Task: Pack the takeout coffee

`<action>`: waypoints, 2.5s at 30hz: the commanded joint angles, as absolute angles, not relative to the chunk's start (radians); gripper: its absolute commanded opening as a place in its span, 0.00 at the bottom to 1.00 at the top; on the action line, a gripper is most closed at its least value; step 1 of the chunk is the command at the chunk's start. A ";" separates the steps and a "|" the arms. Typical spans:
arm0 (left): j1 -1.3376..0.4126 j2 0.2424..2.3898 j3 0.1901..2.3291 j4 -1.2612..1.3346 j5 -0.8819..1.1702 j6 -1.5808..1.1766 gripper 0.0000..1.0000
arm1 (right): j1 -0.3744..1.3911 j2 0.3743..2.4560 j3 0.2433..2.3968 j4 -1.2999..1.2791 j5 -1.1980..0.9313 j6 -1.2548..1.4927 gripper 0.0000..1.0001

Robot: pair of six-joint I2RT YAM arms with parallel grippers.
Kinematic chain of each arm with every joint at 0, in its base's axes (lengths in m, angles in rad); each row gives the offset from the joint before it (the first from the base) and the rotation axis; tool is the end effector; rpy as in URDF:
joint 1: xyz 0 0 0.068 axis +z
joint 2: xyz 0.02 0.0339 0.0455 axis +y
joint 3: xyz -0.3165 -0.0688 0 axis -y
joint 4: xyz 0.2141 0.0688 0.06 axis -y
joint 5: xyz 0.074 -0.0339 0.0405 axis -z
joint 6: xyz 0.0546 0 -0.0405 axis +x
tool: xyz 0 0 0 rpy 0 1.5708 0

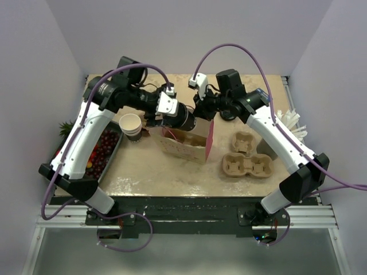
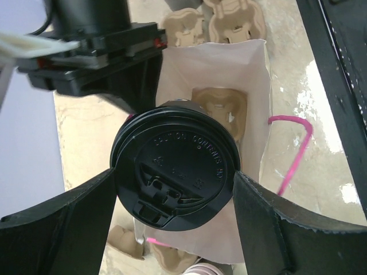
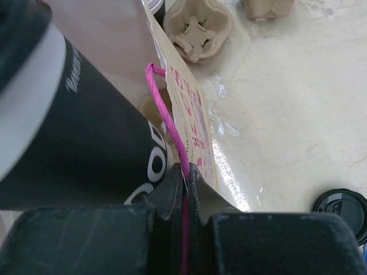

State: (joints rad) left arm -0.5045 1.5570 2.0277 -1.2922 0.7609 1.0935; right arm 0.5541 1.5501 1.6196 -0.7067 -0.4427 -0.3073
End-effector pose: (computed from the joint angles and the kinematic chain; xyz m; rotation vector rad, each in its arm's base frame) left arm 0.2064 -0.1570 0.4974 1.7853 1.2633 -0.5802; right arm 0.2615 0.1893 0.4313 -1.1412 1.8882 0.6256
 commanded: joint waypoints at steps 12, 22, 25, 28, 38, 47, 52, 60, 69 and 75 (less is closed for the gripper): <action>-0.632 1.632 2.043 -1.293 0.723 1.262 0.40 | 0.560 1.563 1.651 -0.680 -0.529 -0.248 0.00; -0.712 1.625 1.907 -1.252 0.657 1.278 0.38 | 0.560 1.555 1.614 -0.655 -0.529 -0.226 0.00; -0.724 1.628 1.882 -1.247 0.612 1.287 0.38 | 0.561 1.555 1.609 -0.664 -0.543 -0.229 0.00; -0.733 1.640 1.876 -1.244 0.580 1.292 0.38 | 0.561 1.554 1.606 -0.663 -0.548 -0.230 0.00; -0.775 1.674 1.876 -1.246 0.502 1.347 0.38 | 0.560 1.539 1.588 -0.663 -0.575 -0.236 0.00; -0.798 1.704 1.933 -1.316 0.456 1.377 0.36 | 0.575 1.523 1.605 -0.689 -0.564 -0.291 0.00; -0.796 1.707 1.867 -1.316 0.477 1.413 0.36 | 0.589 1.528 1.614 -0.695 -0.558 -0.304 0.00; -0.799 1.761 1.839 -1.304 0.492 1.434 0.35 | 0.601 1.503 1.594 -0.707 -0.540 -0.345 0.00; -0.802 1.813 1.855 -1.278 0.471 1.437 0.35 | 0.609 1.508 1.574 -0.690 -0.566 -0.347 0.00; -0.802 1.841 1.824 -1.240 0.449 1.430 0.35 | 0.611 1.519 1.575 -0.687 -0.586 -0.341 0.00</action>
